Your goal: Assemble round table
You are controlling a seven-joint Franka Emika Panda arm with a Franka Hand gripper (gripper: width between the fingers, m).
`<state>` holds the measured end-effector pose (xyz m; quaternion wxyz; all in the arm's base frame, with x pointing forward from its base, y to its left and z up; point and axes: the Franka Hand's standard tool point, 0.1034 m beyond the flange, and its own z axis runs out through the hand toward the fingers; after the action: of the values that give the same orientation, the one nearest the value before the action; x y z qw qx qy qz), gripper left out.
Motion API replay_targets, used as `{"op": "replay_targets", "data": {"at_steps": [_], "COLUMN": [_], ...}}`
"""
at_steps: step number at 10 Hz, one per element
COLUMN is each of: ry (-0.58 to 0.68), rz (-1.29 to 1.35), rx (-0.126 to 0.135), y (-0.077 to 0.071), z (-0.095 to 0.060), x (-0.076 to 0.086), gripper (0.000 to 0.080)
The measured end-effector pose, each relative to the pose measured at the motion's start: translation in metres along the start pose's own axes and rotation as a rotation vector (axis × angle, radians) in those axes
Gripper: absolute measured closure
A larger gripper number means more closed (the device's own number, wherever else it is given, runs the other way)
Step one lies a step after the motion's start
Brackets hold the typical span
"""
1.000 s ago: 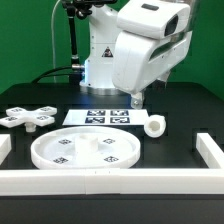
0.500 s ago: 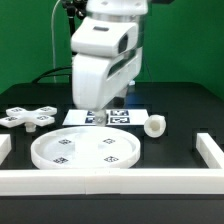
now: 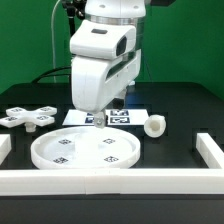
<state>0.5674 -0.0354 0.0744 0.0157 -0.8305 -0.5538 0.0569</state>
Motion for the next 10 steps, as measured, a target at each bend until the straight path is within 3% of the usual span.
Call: {"op": "replay_targets", "data": {"at_steps": [1, 2, 3, 7, 8, 10], "ry": [0.019, 0.056, 0.076, 0.075, 0.085, 0.085], "rz": [-0.011, -0.041, -0.058, -0.044, -0.043, -0.052], "rx": [0.003, -0.024, -0.034, -0.031, -0.056, -0.049], "y": [-0.002, -0.002, -0.004, -0.005, -0.006, -0.011], "z": [0.010, 0.017, 0.023, 0.025, 0.031, 0.043], "x": [-0.014, -0.028, -0.039, -0.038, -0.037, -0.040], "gripper": [0.0150, 0.0150, 0.0150, 0.0150, 0.0150, 0.0150]}}
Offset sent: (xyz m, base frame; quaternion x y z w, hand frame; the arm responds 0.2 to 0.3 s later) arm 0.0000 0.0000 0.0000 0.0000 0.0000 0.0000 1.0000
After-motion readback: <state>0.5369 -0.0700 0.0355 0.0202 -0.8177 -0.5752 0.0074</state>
